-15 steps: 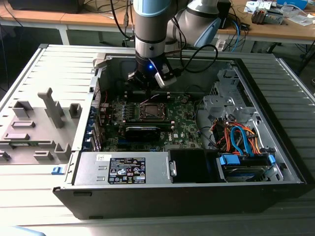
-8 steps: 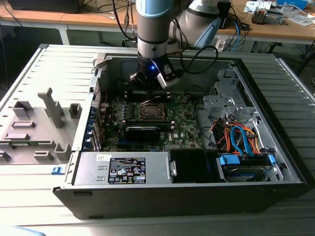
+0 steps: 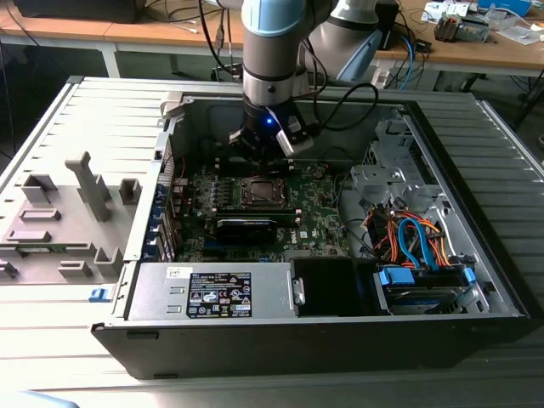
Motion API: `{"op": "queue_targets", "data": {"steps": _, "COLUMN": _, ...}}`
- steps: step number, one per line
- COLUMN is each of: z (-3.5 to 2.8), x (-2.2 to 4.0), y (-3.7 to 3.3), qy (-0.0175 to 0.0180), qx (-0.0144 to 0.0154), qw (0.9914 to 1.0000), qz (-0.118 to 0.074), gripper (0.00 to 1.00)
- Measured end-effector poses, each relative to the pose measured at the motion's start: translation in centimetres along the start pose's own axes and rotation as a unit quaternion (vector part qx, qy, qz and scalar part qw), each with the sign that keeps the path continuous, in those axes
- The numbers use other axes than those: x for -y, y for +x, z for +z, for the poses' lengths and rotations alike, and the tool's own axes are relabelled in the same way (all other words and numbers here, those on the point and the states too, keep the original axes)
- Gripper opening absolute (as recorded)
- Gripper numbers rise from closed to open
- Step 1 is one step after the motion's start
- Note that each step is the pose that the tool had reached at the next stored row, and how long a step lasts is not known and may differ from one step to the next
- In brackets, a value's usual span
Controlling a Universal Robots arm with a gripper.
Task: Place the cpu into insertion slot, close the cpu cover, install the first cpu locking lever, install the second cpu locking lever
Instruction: 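Install the first cpu locking lever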
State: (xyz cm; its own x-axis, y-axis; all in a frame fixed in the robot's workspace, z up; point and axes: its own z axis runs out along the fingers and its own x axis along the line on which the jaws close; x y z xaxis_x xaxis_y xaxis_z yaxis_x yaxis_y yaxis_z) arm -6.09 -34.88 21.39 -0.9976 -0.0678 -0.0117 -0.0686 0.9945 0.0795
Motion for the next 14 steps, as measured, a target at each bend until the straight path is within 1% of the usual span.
{"op": "queue_targets", "data": {"steps": 1, "z": 0.15, "x": 0.02, "y": -0.04, "qy": 0.0008, "qx": -0.0001, "qw": 1.00000, "qz": 0.000, "gripper": 0.11}}
{"op": "queue_targets", "data": {"steps": 6, "z": 0.61, "x": 0.06, "y": -0.17, "qy": 0.0025, "qx": -0.0003, "qw": 1.00000, "qz": -0.001, "gripper": 0.11}}
{"op": "queue_targets", "data": {"steps": 10, "z": 0.85, "x": 0.09, "y": -0.25, "qy": 0.0051, "qx": -0.0005, "qw": 0.99999, "qz": -0.001, "gripper": 0.11}}
{"op": "queue_targets", "data": {"steps": 12, "z": 0.96, "x": 0.11, "y": -0.29, "qy": 0.0071, "qx": -0.0007, "qw": 0.99997, "qz": -0.001, "gripper": 0.11}}
{"op": "queue_targets", "data": {"steps": 14, "z": 1.00, "x": 0.14, "y": -0.38, "qy": 0.0074, "qx": -0.0008, "qw": 0.99997, "qz": -0.001, "gripper": 0.11}}
